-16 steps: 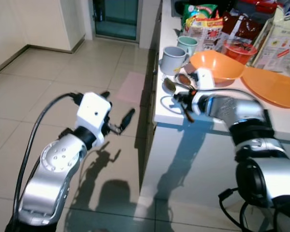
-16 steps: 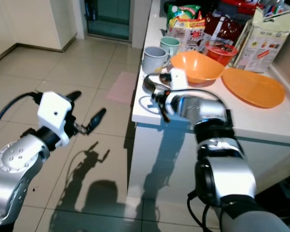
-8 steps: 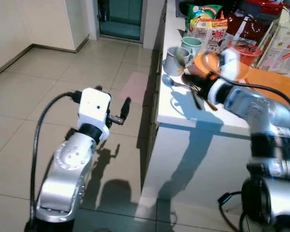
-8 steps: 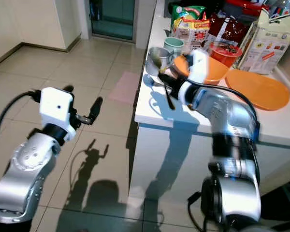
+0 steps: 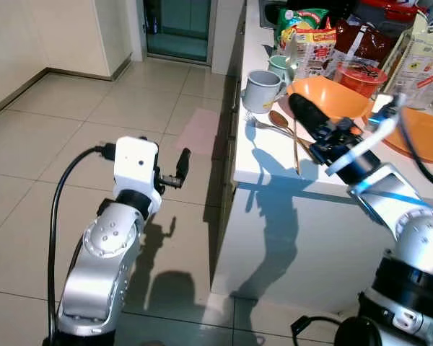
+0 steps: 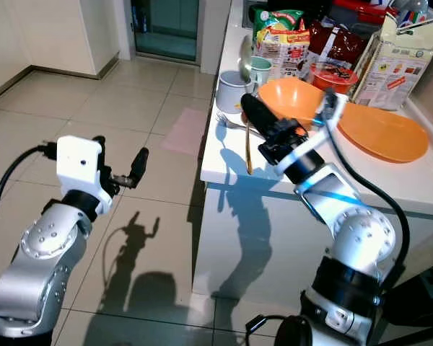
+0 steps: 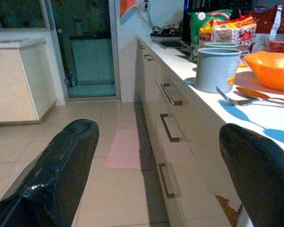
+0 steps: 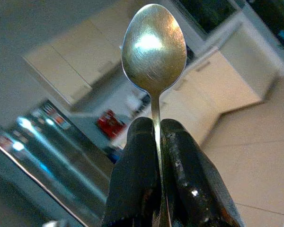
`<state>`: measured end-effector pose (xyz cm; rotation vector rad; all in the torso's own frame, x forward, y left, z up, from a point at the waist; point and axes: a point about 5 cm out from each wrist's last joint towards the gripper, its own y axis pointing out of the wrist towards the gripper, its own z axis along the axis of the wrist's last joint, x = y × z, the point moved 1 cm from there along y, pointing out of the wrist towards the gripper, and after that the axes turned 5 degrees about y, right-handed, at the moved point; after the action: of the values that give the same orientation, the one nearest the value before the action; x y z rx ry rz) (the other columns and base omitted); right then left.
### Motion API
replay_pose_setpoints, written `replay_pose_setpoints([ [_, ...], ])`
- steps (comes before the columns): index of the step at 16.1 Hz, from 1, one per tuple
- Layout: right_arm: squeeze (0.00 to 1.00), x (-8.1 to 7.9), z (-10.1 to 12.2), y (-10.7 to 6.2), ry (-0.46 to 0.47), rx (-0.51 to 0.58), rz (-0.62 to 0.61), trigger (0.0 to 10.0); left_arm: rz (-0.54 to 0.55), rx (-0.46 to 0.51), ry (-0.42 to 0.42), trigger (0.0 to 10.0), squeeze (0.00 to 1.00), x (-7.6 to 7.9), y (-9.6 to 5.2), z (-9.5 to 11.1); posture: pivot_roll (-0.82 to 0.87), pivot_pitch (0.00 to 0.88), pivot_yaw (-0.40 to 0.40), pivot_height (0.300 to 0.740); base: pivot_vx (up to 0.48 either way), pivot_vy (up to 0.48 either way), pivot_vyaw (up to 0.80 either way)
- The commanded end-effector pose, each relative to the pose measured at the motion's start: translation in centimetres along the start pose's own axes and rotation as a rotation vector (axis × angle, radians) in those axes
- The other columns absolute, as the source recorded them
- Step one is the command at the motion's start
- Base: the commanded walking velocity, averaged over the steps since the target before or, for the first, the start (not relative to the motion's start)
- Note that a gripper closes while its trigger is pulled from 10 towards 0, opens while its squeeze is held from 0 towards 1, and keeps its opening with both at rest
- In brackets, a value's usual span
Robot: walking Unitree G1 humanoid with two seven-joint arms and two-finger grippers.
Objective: Setting the table
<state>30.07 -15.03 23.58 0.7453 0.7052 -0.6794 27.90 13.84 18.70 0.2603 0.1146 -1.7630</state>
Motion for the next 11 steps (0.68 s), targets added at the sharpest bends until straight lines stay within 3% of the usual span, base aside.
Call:
replay_pose_setpoints([
  [1, 0.00, -0.7, 0.5, -0.5, -0.015, 0.016, 0.017, 0.0, 0.000, 0.001, 0.042, 10.0, 0.00, 0.2, 0.0, 0.4, 0.05, 0.000, -0.096, 0.740, 0.000, 0.000, 0.00],
  [3, 0.00, -0.6, -0.1, -0.6, -0.133, -0.012, -0.084, 0.0, 0.024, 0.009, 0.090, 10.0, 0.00, -0.3, -0.6, 0.0, 0.05, 0.000, -0.102, 0.740, 0.000, 0.000, 0.00],
  [4, 0.00, -0.3, 0.1, -0.6, -0.265, -0.010, -0.178, 10.0, 0.043, 0.005, 0.076, 10.0, 0.00, -0.4, -0.7, 0.0, 0.05, 0.000, -0.107, 0.740, 0.000, 0.000, 0.00],
  [6, 0.00, 0.3, -0.8, -1.0, -0.505, -0.048, -0.284, 10.0, 0.077, 0.022, 0.084, 10.0, 0.00, -1.2, -0.7, 0.2, 0.04, 0.000, -0.109, 0.740, 0.000, 0.000, 0.00],
  [8, 0.00, 0.4, -1.6, -1.5, -0.554, -0.065, -0.310, 10.0, 0.074, 0.026, 0.097, 10.0, 0.00, -1.3, -0.9, 0.3, 0.05, 0.000, -0.109, 0.740, 0.000, 0.000, 0.00],
  [10, 0.00, 0.2, -2.5, -2.1, -0.573, -0.063, -0.337, 10.0, 0.057, 0.037, 0.120, 10.0, 0.00, -1.3, -1.0, 0.5, 0.05, 0.000, -0.110, 0.740, 0.000, -0.450, 0.00],
  [11, 0.00, 0.4, -2.8, -2.5, -0.626, -0.054, -0.363, 10.0, 0.051, 0.035, 0.143, 10.0, 0.00, -1.2, -1.0, 0.5, 0.05, 0.000, -0.109, 0.740, 0.000, -0.469, 0.00],
])
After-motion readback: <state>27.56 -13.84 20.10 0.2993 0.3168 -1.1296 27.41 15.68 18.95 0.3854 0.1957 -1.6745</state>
